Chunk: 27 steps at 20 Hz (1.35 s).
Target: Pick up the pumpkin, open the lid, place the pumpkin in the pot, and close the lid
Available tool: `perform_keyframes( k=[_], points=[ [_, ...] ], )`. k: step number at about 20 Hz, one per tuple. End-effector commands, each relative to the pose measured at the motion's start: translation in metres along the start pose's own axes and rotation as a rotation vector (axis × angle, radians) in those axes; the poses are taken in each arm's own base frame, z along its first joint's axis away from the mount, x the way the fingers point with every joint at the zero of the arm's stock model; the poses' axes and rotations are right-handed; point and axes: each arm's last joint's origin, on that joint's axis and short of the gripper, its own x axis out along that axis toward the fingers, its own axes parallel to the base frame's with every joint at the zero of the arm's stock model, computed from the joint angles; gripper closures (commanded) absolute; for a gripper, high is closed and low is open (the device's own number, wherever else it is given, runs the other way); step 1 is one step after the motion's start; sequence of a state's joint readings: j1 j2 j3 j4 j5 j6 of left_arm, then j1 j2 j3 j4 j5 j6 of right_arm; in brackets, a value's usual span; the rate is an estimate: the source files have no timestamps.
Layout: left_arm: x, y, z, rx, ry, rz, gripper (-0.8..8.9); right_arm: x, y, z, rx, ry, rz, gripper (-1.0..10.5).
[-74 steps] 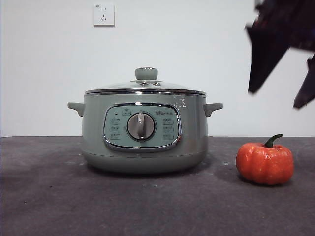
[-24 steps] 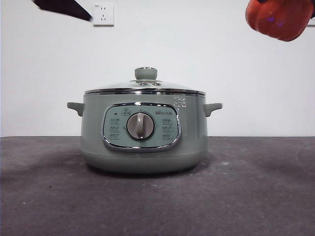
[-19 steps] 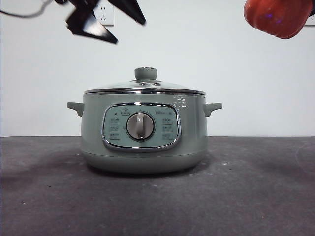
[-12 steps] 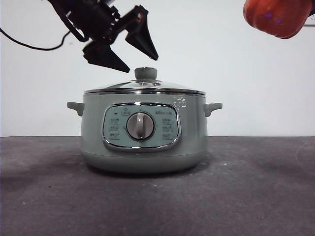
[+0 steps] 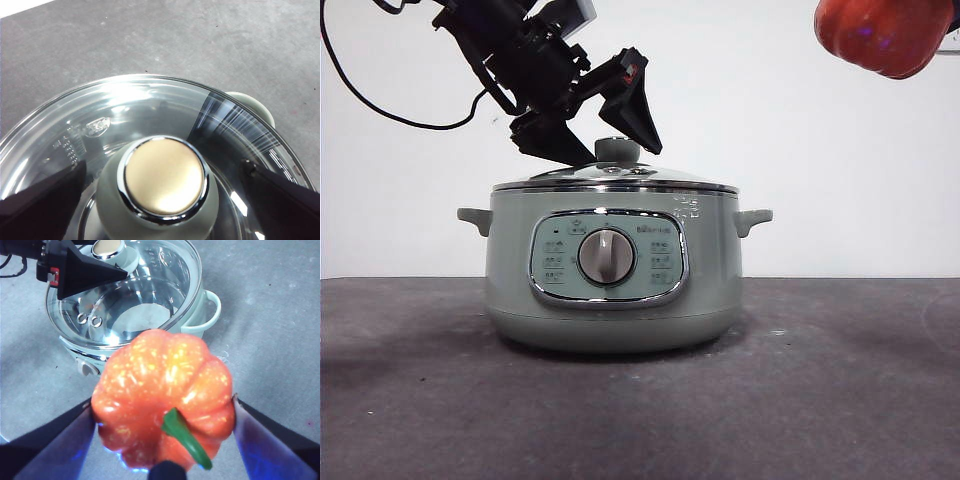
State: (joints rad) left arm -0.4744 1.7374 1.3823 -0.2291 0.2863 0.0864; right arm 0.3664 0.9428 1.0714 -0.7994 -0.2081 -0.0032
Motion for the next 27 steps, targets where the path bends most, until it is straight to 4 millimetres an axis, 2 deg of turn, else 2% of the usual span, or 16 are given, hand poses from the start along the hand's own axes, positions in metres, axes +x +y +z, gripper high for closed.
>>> perform_keyframes(
  k=[1, 2, 7, 16, 21, 25, 27],
  points=[
    [0.005, 0.0, -0.002, 0.015, 0.005, -0.006, 5.35, 0.0, 0.0, 0.001, 0.005, -0.007, -0.003, 9.6],
    [0.005, -0.001, -0.002, 0.015, 0.004, -0.007, 6.28, 0.0, 0.0, 0.001, 0.002, -0.006, -0.003, 9.6],
    [0.004, -0.001, -0.001, 0.016, 0.001, -0.007, 8.28, 0.0, 0.0, 0.001, 0.002, -0.006, -0.003, 9.6],
    [-0.011, -0.004, 0.008, 0.025, -0.037, -0.002, 8.26, 0.0, 0.0, 0.001, 0.002, -0.006, -0.003, 9.6],
    [-0.025, -0.007, 0.017, 0.036, -0.076, 0.003, 8.26, 0.0, 0.0, 0.001, 0.002, -0.007, -0.003, 9.6],
    [-0.054, -0.011, 0.036, 0.049, -0.136, 0.019, 8.26, 0.0, 0.0, 0.002, 0.0, -0.021, -0.003, 9.6],
    [-0.076, -0.014, 0.048, 0.055, -0.165, 0.043, 8.26, 0.001, 0.0, 0.005, -0.005, -0.045, -0.001, 9.6]
  ],
)
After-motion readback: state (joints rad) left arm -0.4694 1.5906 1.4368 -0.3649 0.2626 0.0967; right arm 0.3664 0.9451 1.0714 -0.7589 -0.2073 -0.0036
